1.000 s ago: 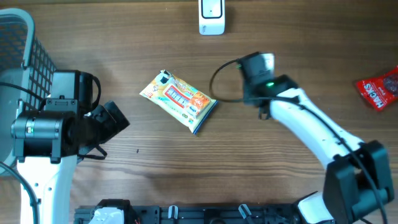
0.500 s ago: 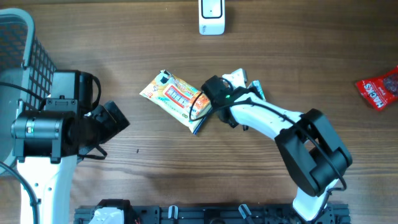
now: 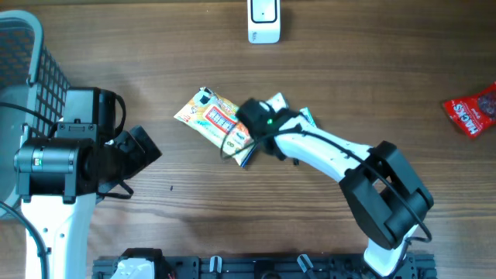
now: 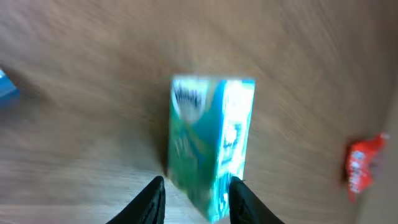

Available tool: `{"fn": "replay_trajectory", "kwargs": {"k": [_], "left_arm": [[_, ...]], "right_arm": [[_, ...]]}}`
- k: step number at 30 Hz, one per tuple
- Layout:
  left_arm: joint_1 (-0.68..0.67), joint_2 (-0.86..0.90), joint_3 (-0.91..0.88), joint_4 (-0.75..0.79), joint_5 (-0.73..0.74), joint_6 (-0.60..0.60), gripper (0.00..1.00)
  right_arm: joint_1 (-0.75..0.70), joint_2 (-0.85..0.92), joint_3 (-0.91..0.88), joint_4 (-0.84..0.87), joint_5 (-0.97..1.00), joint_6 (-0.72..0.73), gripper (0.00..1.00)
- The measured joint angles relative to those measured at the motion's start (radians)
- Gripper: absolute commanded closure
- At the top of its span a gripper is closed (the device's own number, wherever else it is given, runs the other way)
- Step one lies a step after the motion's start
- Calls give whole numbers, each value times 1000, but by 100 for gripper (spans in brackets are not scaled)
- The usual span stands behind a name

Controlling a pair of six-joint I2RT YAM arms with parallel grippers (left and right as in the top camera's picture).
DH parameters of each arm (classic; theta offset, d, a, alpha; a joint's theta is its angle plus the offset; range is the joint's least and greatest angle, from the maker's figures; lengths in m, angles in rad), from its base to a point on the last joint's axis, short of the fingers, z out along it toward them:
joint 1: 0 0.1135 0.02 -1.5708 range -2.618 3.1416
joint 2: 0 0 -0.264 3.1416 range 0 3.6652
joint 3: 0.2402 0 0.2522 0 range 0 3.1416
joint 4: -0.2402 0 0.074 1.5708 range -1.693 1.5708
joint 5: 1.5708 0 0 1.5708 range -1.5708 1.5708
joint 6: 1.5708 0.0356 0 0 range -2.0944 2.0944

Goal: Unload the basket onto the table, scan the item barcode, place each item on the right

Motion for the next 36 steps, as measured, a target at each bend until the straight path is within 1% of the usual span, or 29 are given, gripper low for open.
{"fn": "replay_trajectory", "kwargs": {"k": [2, 3, 4, 5, 6, 7, 9, 12, 15, 18, 20, 28, 29, 30, 31, 33, 34, 36], "left_arm": [[0, 0, 0, 0, 0, 0, 0], [0, 0, 0, -1, 0, 0, 0], [0, 0, 0, 0, 0, 0, 0], [0, 0, 0, -1, 0, 0, 0], [0, 0, 0, 0, 0, 0, 0], [0, 0, 0, 0, 0, 0, 0], [0, 0, 0, 0, 0, 0, 0], [0, 0, 0, 0, 0, 0, 0], [0, 0, 0, 0, 0, 0, 0], [0, 0, 0, 0, 0, 0, 0], [0, 0, 0, -1, 0, 0, 0], [0, 0, 0, 0, 0, 0, 0], [0, 0, 0, 0, 0, 0, 0], [0, 0, 0, 0, 0, 0, 0], [0, 0, 0, -1, 0, 0, 0], [0, 0, 0, 0, 0, 0, 0], [0, 0, 0, 0, 0, 0, 0], [0, 0, 0, 0, 0, 0, 0]], "right_arm": [[-47, -16, 64, 2, -130, -9, 36], [-78, -32, 87, 4, -201, -20, 35], [-119, -52, 111, 9, -290, -40, 39], [-175, -80, 131, 9, -383, -51, 51], [-243, -106, 149, 10, -475, -66, 68], [-314, -123, 160, 11, -546, -72, 80], [-433, -130, 162, 11, -616, -42, 96], [-568, -126, 122, 22, -697, -8, 96], [-626, -98, 54, 76, -817, -18, 96], [-613, -65, -48, 169, -984, -34, 96], [-596, -61, -86, 205, -1051, -35, 96], [-517, -60, -97, 194, -1207, -31, 95], [-510, -60, -97, 182, -1213, -31, 92], [-506, -60, -97, 163, -1215, -31, 83], [-507, -60, -94, 140, -1213, -30, 67], [-517, -60, -80, 107, -1191, -28, 22], [-522, -60, -72, 106, -1172, -26, 14], [-529, -60, -58, 106, -1119, -29, 13]]}}
